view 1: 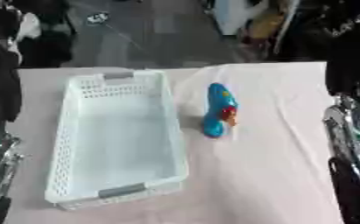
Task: Pick up objects on the table and place them in the box.
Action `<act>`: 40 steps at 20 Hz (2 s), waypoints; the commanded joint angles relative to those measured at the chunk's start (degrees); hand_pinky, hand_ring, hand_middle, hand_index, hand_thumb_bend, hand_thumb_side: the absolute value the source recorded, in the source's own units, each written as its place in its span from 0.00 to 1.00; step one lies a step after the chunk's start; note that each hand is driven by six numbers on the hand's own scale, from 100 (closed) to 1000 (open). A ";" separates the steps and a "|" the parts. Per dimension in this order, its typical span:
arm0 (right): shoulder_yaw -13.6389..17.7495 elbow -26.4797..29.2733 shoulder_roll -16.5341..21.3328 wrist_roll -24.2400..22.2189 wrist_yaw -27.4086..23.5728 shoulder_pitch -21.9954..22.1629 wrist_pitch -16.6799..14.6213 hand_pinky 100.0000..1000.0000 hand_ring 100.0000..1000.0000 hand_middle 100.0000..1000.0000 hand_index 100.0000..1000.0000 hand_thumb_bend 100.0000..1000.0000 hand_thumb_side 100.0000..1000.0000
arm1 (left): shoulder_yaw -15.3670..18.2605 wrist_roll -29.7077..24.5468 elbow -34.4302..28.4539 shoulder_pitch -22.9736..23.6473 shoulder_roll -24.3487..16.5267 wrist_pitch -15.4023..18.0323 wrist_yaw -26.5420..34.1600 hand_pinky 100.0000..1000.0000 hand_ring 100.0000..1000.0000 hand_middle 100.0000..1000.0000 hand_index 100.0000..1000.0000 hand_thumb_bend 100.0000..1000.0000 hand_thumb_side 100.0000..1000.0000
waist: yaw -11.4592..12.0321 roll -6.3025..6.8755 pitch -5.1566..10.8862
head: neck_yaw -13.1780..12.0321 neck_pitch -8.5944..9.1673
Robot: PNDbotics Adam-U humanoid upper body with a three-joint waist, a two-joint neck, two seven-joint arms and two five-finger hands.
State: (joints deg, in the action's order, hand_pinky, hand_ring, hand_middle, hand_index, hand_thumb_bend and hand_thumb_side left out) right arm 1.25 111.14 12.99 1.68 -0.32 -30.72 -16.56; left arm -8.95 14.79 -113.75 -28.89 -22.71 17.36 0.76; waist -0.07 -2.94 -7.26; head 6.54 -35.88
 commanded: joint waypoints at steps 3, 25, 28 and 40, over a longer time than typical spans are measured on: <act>0.23 1.12 0.44 0.18 0.22 -0.55 -0.02 0.45 0.60 0.67 0.85 0.00 1.00 | 0.54 0.01 -0.84 -0.55 -1.13 0.05 -0.17 0.79 0.79 0.88 0.91 0.22 0.96 | -0.01 0.21 1.02 | -0.24 -0.25; 0.36 -5.60 -2.42 6.04 24.24 -3.80 8.12 0.61 0.66 0.73 0.88 0.09 1.00 | 0.21 -0.47 -0.84 0.05 -1.27 -0.20 -0.01 0.79 0.79 0.88 0.91 0.22 0.96 | 0.19 -0.03 1.79 | 1.18 -0.54; 0.37 -8.62 -3.57 4.12 30.78 -5.73 9.52 0.66 0.69 0.76 0.90 0.19 1.00 | 0.13 -0.59 -0.84 0.17 -1.26 -0.25 0.06 0.79 0.79 0.88 0.91 0.22 0.96 | 0.21 -0.07 1.96 | 1.45 -0.64; 2.66 -11.95 -10.32 -1.09 56.08 -6.64 16.76 0.78 0.79 0.82 0.94 0.35 1.00 | 0.10 -0.70 -0.84 -0.02 -1.04 -0.28 0.20 0.79 0.79 0.88 0.91 0.22 0.95 | 0.55 -0.30 2.13 | 1.48 -0.77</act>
State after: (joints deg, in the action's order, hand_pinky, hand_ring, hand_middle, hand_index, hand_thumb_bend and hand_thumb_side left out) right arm 3.43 98.71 2.83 0.99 53.67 -36.73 -0.47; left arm -9.00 14.22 -113.75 -28.32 -22.74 16.92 0.78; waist 0.46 -3.37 -6.19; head 7.63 -36.63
